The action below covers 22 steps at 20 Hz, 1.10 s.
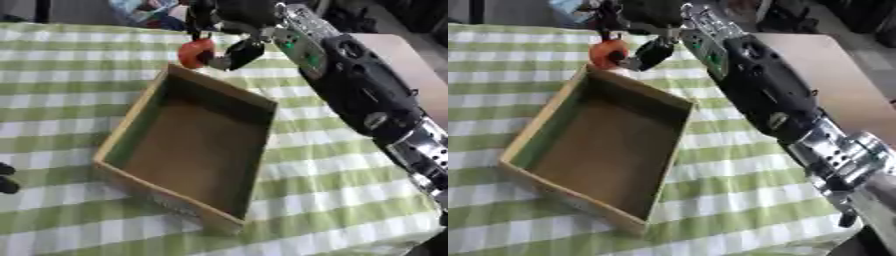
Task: Pick up objects on the table and place them in the box.
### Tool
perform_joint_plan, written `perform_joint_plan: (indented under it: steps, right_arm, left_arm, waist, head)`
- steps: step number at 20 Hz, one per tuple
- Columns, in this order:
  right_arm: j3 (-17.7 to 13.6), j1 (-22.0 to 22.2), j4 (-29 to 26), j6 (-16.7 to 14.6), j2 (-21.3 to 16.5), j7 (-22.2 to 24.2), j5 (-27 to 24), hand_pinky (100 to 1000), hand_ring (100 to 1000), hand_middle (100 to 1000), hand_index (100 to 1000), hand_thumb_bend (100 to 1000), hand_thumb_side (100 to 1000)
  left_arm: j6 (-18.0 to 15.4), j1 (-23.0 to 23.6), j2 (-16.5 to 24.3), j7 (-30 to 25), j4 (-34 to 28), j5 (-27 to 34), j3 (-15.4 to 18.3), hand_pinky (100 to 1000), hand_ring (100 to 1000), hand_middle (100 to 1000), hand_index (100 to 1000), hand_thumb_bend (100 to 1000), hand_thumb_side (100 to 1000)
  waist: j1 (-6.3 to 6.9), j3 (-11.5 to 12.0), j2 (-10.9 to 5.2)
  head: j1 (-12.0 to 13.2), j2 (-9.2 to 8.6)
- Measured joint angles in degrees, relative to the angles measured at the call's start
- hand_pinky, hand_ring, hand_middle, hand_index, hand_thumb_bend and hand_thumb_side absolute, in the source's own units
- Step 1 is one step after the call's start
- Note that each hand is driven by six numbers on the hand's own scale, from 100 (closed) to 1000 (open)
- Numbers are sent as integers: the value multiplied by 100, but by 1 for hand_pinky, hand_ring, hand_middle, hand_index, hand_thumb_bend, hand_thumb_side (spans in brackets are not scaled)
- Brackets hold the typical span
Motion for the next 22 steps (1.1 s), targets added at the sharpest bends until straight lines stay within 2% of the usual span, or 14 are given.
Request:
perform_joint_plan:
  steps: [2,4,6,7,8,9,10,13,17,22]
  right_arm:
    - [238,126,-455,-108,0,374,-235,728,666,622,444,100,223]
    - [398,242,-917,-76,9,919,-558,731,677,638,469,100,228]
    - [517,310,-1275,62,55,1439,-829,744,721,696,577,100,257]
    - [561,331,-1414,224,96,1601,-921,755,748,733,709,100,474]
    - [594,343,-1535,381,134,1759,-967,757,753,739,743,100,504]
    - [616,363,-1635,526,170,1904,-986,767,773,771,870,100,676]
    - [620,381,-1713,658,206,2036,-989,768,774,773,874,100,680]
    - [612,417,-1864,947,265,2324,-974,778,789,800,924,100,798]
    - [536,426,-1915,1128,266,2505,-954,777,789,803,926,100,788]
    - [482,425,-1949,1188,266,2565,-996,776,789,802,926,100,775]
  left_arm:
    - [3,1,0,10,9,-7,14,667,608,636,880,160,1000]
    - [5,1,0,14,16,-16,15,667,608,636,880,159,1000]
    - [6,1,0,14,26,-17,15,667,608,636,880,160,1000]
    - [7,1,0,15,28,-17,15,667,608,635,880,160,1000]
    - [7,1,-1,15,28,-17,15,667,608,635,880,160,1000]
    - [7,1,-1,15,28,-17,15,666,608,635,880,160,1000]
    - [7,1,-1,15,28,-17,15,666,608,635,880,160,1000]
    - [7,1,-1,15,28,-17,15,666,608,635,880,160,1000]
    - [7,1,-2,15,28,-17,15,667,609,636,880,159,1000]
    - [10,1,-3,11,28,-20,15,667,609,636,880,159,1000]
  waist:
    - [0,-5,-1]
    - [0,-6,-1]
    - [2,-5,-1]
    - [2,-5,-1]
    - [2,-5,-1]
    - [2,-5,-1]
    - [4,-5,-1]
    - [16,-20,-1]
    - [39,-33,-1]
    - [40,-36,-1]
  head:
    - [8,0]
    - [10,0]
    - [12,-1]
    - [12,-1]
    - [12,-1]
    - [12,-1]
    - [12,-1]
    - [12,-1]
    - [11,-2]
    - [7,-2]
